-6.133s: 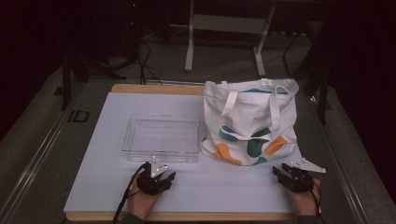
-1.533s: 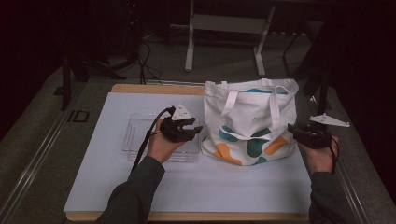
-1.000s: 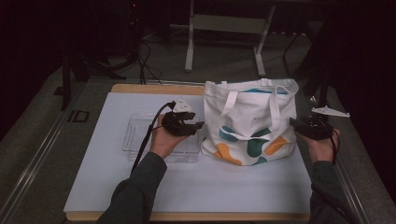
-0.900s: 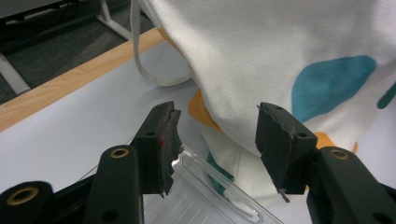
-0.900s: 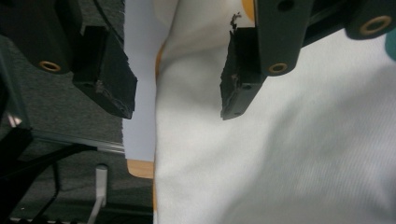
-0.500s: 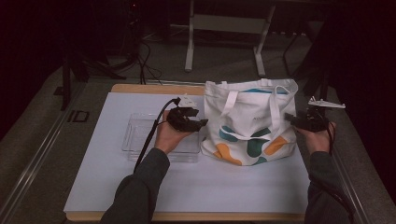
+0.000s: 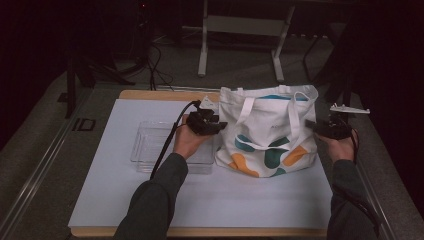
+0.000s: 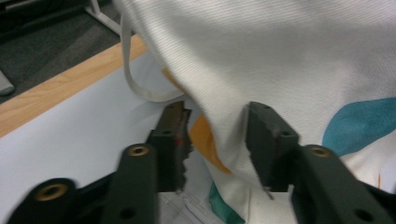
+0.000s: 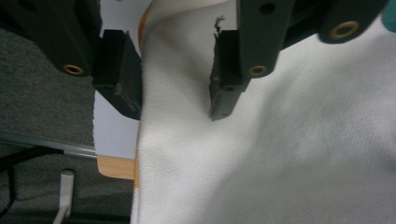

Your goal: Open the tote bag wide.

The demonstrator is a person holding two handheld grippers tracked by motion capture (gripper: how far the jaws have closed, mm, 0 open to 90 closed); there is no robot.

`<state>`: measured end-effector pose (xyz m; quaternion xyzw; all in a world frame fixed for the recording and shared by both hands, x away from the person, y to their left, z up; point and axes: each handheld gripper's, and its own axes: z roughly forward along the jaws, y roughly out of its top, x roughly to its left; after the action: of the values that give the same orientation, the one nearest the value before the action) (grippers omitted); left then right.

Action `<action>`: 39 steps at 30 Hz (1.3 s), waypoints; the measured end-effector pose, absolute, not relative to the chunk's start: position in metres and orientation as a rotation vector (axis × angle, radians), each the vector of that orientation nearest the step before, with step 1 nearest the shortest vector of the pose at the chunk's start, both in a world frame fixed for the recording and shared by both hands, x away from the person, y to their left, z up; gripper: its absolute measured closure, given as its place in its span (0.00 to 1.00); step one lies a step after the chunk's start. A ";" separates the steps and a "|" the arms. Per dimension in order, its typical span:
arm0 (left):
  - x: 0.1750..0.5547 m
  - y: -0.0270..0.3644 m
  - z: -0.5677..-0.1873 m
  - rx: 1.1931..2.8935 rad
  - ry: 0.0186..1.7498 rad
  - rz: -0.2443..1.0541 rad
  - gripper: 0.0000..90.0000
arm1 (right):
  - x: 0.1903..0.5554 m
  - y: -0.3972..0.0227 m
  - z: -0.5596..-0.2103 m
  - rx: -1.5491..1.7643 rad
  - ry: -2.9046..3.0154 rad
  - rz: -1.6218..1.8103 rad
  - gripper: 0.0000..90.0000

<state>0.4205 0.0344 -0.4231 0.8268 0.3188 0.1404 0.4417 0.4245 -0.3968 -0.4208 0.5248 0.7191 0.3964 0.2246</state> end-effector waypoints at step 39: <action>0.401 0.028 -0.407 2.032 0.741 0.398 0.96 | 0.397 -0.400 -0.413 1.332 1.938 1.094 0.96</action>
<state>0.4008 0.0283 -0.4073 0.8232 0.3003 0.1613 0.4540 0.3973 -0.4004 -0.4130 0.4945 0.7194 0.4059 0.2704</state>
